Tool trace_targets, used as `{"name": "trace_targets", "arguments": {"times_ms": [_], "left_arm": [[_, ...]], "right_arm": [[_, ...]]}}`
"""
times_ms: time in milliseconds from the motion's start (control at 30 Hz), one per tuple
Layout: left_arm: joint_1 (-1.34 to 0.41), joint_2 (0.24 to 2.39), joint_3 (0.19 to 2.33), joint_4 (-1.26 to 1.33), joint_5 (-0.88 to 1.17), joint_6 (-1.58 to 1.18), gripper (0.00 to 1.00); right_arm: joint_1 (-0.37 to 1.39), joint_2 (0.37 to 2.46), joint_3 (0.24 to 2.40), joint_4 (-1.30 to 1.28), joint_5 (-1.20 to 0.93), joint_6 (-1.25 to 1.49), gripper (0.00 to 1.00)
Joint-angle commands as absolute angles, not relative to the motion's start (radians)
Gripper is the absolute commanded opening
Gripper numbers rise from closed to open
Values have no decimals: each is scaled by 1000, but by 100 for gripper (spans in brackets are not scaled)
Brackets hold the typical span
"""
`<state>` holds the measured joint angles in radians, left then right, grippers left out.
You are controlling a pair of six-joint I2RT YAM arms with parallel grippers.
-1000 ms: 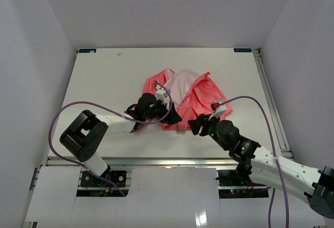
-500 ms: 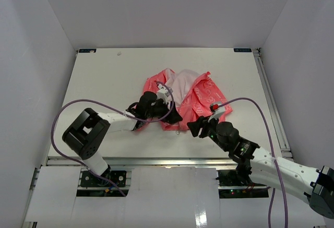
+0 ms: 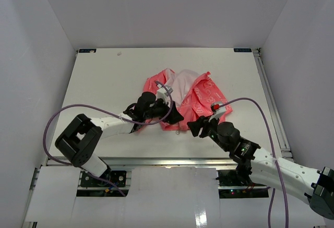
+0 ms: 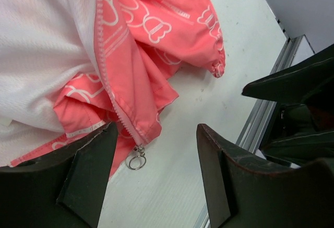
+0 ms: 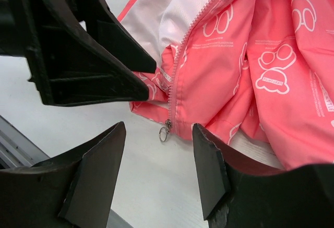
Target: Zip up the jacket
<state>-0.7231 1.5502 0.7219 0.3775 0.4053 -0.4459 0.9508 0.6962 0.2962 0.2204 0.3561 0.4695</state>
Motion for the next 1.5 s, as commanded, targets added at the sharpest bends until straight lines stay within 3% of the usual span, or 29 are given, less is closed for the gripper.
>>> {"name": "trace_targets", "arguments": {"times_ms": [0,700,1000,1200,1467], "left_arm": [[-724,1574,736,398,435,-455,72],[-743,1723,807,408,462,-460,66],[-753,1726,812,419,459,-463,45],[-752,1706,810,441,527,-443,2],[-752,1665,756,555,630,-465,0]], "right_arm": [[950,656,308,256,370,466,61],[951,638,303,252,362,454,61],[950,667,290,280,368,450,61],[948,699,252,394,242,421,60],[905,710,122,605,149,379,60]]}}
